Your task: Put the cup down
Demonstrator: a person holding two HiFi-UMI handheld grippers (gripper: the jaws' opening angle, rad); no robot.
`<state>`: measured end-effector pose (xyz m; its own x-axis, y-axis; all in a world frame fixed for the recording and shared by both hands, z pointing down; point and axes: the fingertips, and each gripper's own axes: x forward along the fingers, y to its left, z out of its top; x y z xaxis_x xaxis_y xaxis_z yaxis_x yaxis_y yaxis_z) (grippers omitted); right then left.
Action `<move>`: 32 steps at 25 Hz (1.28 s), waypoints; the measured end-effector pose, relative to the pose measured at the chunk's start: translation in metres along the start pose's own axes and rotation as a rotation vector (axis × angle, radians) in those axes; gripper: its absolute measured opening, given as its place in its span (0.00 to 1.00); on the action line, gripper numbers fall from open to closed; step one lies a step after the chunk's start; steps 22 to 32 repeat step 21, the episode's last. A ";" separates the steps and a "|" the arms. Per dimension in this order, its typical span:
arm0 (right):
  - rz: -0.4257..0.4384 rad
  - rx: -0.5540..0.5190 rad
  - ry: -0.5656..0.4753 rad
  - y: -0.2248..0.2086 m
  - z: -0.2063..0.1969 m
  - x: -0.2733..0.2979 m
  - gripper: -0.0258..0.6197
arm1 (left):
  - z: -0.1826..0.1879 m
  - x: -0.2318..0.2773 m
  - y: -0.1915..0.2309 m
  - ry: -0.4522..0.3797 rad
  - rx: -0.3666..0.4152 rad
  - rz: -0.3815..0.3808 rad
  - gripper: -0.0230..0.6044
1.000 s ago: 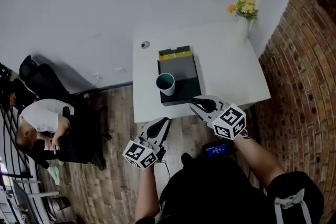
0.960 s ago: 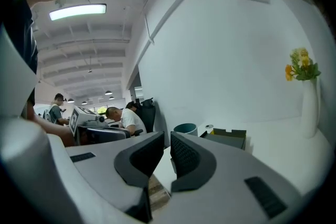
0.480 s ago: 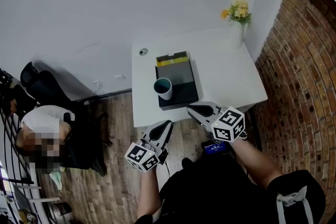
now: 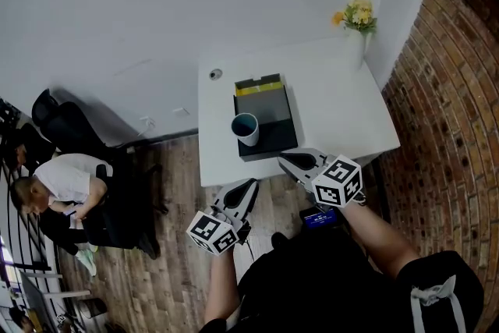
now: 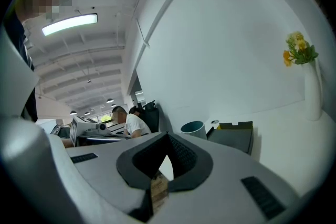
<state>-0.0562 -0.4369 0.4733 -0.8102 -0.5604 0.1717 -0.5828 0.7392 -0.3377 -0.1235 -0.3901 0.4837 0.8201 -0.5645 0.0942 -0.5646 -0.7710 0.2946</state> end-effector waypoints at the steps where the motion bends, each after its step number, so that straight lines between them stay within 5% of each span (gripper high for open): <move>1: 0.001 -0.004 0.003 0.001 -0.001 0.001 0.06 | -0.001 0.000 0.000 0.001 0.000 0.000 0.05; 32: -0.023 -0.013 0.023 0.000 -0.005 0.004 0.06 | -0.001 -0.007 0.001 0.009 -0.010 0.006 0.05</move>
